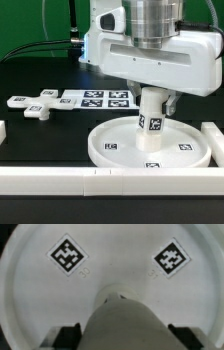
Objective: Assemble round table
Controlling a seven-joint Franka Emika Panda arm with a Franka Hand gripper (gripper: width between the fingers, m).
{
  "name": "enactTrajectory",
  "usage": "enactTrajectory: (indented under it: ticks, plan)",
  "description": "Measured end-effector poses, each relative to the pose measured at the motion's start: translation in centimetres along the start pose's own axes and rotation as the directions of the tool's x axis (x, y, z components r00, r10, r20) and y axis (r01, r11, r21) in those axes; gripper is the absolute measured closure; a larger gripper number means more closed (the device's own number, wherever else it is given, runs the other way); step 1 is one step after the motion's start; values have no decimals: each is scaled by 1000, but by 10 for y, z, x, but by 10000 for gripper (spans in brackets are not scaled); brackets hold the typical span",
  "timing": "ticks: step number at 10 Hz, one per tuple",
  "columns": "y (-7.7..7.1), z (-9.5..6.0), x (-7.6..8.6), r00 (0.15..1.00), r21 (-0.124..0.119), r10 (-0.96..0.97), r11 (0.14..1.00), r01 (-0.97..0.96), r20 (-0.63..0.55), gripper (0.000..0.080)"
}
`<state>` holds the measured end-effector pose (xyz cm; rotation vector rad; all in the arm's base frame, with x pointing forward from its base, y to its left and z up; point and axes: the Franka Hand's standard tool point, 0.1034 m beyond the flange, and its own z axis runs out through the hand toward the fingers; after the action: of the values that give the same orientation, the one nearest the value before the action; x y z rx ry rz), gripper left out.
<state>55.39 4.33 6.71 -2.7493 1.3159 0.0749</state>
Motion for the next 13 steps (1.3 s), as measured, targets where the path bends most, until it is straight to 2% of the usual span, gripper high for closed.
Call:
enactTrajectory:
  ticks: [1,2,4,6,8,9,11,13]
  plan:
    - [1,0,2,991,30,133,991,-134,27,387]
    - [1,0,3,976,41,214,976,-215,40,387]
    - [0,1,3,926,43,374,926,-376,52,387]
    - [-1,1,3,900,42,431,900,-434,61,387]
    - [-2,1,2,916,39,398,915,-401,56,202]
    - [-6,-1,0,945,32,325,945,-326,38,161]
    - [-8,-1,-2,967,37,251,967,-253,39,153]
    - [-8,-1,-2,996,43,79,996,-80,32,151]
